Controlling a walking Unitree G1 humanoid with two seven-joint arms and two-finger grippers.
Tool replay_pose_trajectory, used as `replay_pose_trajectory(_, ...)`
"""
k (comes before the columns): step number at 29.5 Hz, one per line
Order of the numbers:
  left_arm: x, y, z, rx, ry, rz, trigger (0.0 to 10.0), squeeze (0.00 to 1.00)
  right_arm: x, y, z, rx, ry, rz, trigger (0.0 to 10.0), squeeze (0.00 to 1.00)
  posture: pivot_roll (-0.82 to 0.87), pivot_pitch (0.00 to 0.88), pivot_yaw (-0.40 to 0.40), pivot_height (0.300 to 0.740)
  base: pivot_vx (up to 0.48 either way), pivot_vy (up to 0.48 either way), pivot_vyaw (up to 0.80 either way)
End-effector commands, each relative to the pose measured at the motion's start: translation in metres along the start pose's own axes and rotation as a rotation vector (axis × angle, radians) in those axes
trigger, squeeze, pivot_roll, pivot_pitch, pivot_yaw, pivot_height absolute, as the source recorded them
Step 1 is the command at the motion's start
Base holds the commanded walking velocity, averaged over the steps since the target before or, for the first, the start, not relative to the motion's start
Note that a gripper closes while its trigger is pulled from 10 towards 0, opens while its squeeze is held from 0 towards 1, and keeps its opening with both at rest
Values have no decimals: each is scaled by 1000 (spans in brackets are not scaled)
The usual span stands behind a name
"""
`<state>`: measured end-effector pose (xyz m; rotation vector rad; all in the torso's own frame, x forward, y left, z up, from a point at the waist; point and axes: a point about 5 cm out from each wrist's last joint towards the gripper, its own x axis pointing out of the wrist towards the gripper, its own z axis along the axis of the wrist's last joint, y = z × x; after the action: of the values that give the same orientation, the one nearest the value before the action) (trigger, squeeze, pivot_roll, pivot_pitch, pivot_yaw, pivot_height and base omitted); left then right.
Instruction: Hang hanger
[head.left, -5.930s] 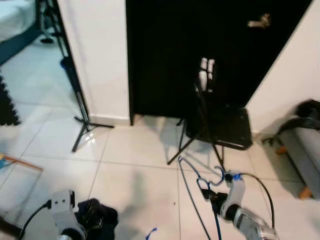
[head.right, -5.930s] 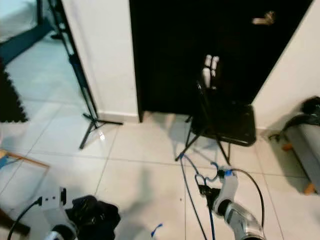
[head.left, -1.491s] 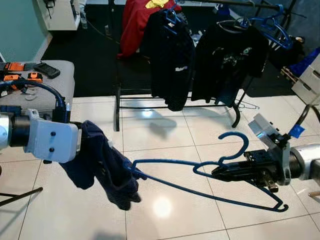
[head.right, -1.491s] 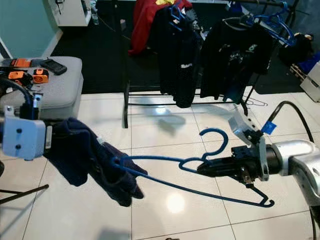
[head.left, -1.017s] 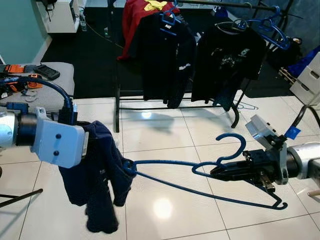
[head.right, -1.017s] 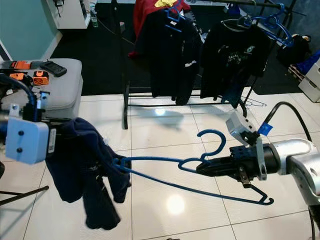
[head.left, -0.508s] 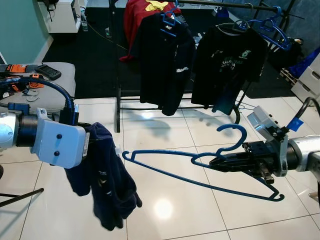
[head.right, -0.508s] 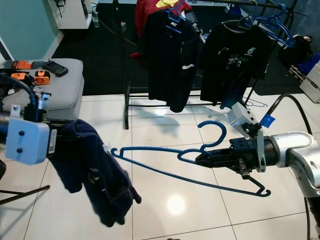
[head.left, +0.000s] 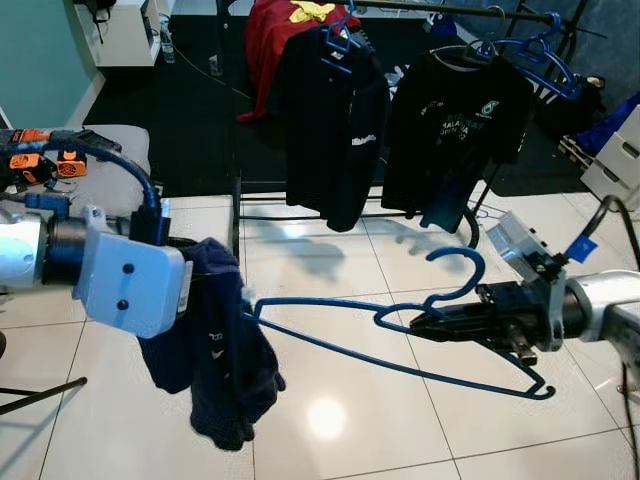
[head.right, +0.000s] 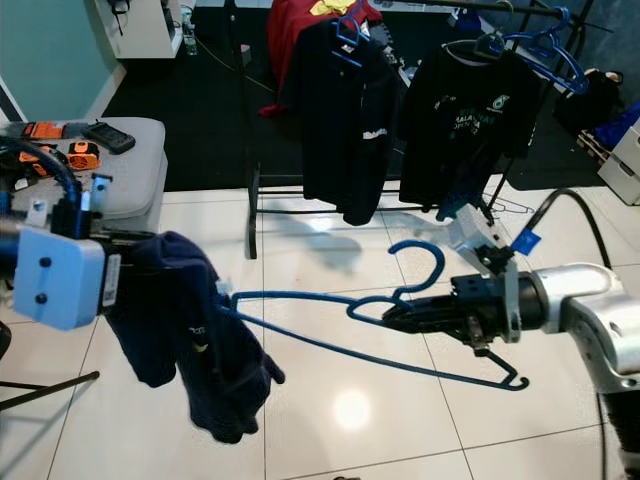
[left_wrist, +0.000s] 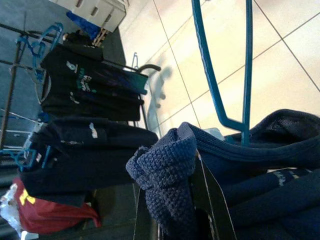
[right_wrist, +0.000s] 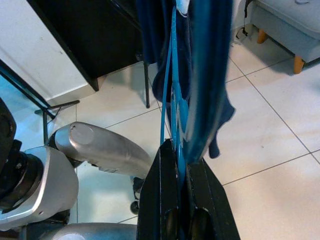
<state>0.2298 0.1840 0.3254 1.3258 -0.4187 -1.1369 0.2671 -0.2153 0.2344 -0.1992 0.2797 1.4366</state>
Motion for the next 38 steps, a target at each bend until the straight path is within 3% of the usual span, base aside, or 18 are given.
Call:
replay_pose_trajectory(1, 4, 2, 7, 17, -41, 7, 10000, 0, 3, 0, 1, -19, 5, 6, 10000, 0, -73, 131, -24, 740, 0, 0, 0)
replay_pose_trajectory(13, 5, 7, 16, 28, -84, 31, 10000, 0, 11, 4, -2, -7, -12, 25, 10000, 0, -68, 126, -31, 740, 0, 0, 0)
replay_pose_trajectory(18, 9, 14, 23, 78, -111, 71, 10000, 0, 31, 8, -12, 24, -6, 98, 10000, 0, -60, 107, -35, 740, 0, 0, 0)
replay_pose_trajectory(23, 12, 16, 25, 85, -121, 77, 10000, 0, 37, 7, -16, 28, 19, 90, 10000, 0, -61, 106, -37, 740, 0, 0, 0)
replay_pose_trajectory(30, 20, 11, 31, 67, -166, 70, 10000, 0, 43, -18, -23, 22, 68, -138, 10000, 0, -70, 110, -33, 740, 0, 0, 0)
replay_pose_trajectory(34, 22, 10, 31, 63, -170, 69, 10000, 0, 43, -23, -25, 27, 79, -194, 10000, 0, -70, 110, -32, 740, 0, 0, 0)
replay_pose_trajectory(38, 23, 11, 30, 64, -169, 72, 10000, 0, 42, -40, -38, 32, 189, -360, 10000, 0, -69, 114, -30, 740, 0, 0, 0)
